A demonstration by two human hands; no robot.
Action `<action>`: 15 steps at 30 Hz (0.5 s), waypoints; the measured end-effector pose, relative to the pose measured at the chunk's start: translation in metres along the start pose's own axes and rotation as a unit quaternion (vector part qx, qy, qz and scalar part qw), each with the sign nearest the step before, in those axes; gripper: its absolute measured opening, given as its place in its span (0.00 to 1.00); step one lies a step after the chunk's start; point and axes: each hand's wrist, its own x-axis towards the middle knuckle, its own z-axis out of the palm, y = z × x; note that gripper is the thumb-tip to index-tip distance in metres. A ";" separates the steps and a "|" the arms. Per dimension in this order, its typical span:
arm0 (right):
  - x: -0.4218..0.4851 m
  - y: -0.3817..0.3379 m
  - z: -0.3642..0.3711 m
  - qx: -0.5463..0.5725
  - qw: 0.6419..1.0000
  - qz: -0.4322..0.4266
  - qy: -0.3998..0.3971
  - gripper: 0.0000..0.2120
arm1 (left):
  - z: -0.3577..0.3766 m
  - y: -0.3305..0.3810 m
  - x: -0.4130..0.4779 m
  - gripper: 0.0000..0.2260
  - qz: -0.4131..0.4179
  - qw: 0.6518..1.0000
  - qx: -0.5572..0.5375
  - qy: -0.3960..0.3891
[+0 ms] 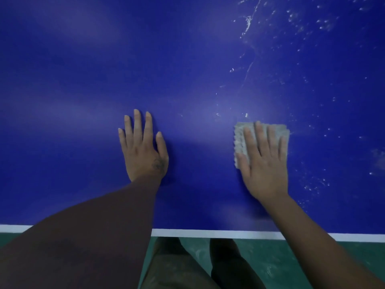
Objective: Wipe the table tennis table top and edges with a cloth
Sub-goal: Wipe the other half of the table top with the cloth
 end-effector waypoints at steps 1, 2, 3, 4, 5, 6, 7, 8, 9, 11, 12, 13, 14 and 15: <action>-0.004 0.002 -0.002 -0.010 1.000 0.007 -0.007 0.31 | 0.000 0.000 0.000 0.26 0.002 1.000 -0.003 0.004; -0.005 -0.004 -0.003 -0.013 1.000 0.008 -0.011 0.31 | 0.001 0.000 0.000 0.26 0.002 1.000 -0.005 0.008; -0.003 -0.016 -0.003 -0.008 1.000 0.000 -0.012 0.31 | 0.001 0.000 0.001 0.26 0.004 1.000 -0.007 0.013; 0.002 -0.032 -0.002 0.002 1.000 -0.017 -0.012 0.30 | 0.001 0.000 0.001 0.25 0.005 1.000 -0.008 0.016; 0.009 -0.051 -0.001 0.014 0.999 -0.040 -0.013 0.30 | 0.001 -0.001 0.001 0.25 0.007 1.000 -0.009 0.018; 0.020 -0.070 0.001 0.026 0.997 -0.066 -0.012 0.30 | 0.002 0.000 0.001 0.25 0.008 1.000 -0.010 0.019; 0.034 -0.089 0.003 0.034 0.995 -0.090 -0.008 0.30 | 0.002 0.000 0.002 0.25 0.009 1.000 -0.009 0.019; 0.050 -0.105 0.005 0.039 0.993 -0.108 0.000 0.30 | 0.002 -0.001 0.002 0.26 0.008 1.000 -0.009 0.018; 0.067 -0.119 0.005 0.042 0.992 -0.122 0.010 0.29 | 0.003 -0.001 0.002 0.26 0.007 1.000 -0.008 0.017; 0.097 -0.134 0.005 0.044 0.989 -0.143 0.022 0.29 | 0.004 -0.001 0.002 0.26 0.005 1.000 -0.005 0.016; 0.110 -0.133 0.004 0.044 0.988 -0.147 0.023 0.29 | 0.004 -0.001 0.002 0.26 0.005 1.000 -0.004 0.015; 0.118 -0.127 0.004 0.046 0.988 -0.144 0.026 0.29 | 0.005 -0.002 0.002 0.25 0.006 1.000 -0.004 0.014; 0.123 -0.114 0.004 0.047 0.990 -0.131 0.031 0.29 | 0.004 -0.002 0.002 0.25 0.006 1.000 -0.007 0.014; 0.125 -0.098 0.003 0.045 0.993 -0.107 0.036 0.29 | 0.003 -0.001 0.002 0.25 0.005 1.000 -0.008 0.013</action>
